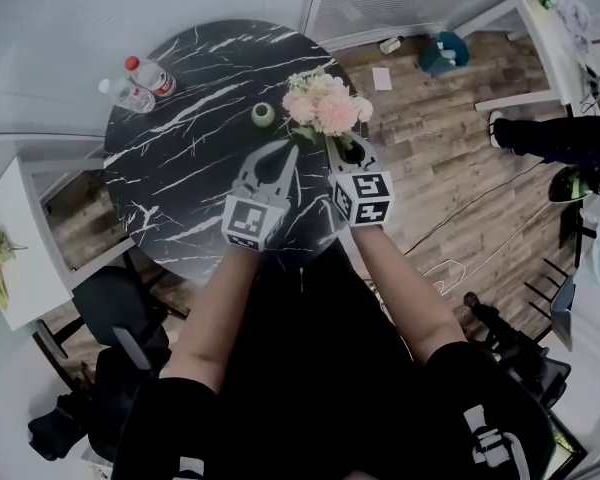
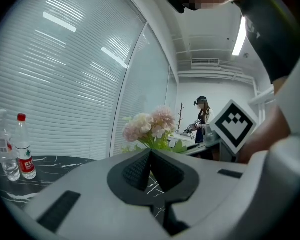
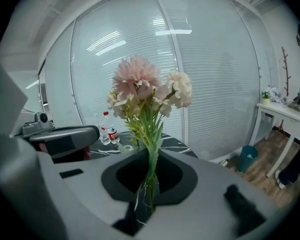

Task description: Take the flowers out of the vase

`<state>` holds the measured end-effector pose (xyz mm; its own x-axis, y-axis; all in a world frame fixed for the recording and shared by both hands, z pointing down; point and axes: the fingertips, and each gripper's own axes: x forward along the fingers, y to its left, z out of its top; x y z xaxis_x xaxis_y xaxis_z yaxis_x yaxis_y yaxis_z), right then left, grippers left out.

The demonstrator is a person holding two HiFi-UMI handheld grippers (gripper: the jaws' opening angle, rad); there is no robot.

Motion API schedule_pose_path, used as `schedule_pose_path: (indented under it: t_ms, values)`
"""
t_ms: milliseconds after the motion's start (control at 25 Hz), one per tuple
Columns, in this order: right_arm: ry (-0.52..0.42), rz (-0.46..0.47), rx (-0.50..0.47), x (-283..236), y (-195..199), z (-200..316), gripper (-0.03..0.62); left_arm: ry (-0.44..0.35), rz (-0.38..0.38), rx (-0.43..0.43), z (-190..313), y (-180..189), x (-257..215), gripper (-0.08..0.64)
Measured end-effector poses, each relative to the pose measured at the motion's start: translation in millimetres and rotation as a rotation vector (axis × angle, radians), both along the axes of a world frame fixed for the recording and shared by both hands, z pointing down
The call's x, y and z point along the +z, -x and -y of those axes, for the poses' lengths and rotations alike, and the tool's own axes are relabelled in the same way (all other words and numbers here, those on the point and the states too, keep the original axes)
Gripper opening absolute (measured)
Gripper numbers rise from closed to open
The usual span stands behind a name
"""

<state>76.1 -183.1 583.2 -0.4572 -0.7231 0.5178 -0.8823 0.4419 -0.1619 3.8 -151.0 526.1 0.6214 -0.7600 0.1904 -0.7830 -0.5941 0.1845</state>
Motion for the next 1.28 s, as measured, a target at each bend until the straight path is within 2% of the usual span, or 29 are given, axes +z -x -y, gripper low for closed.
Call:
schedule_pose_path:
  t_ms: [480, 640, 1000, 1280]
  values:
    - [0.244, 0.004, 0.013, 71, -10, -24, 0.043, 0.04, 0.003, 0.025, -2, -16, 36, 0.012]
    - [0.311, -0.003, 0.008, 90, -7, -30, 0.043, 0.074, 0.02, 0.024, -4, -16, 54, 0.012]
    - [0.419, -0.035, -0.003, 131, -1, -43, 0.043, 0.104, 0.041, 0.022, -3, -12, 77, 0.012]
    - [0.463, -0.038, 0.012, 153, -2, -50, 0.043, 0.12, 0.051, 0.019, -4, -10, 89, 0.012]
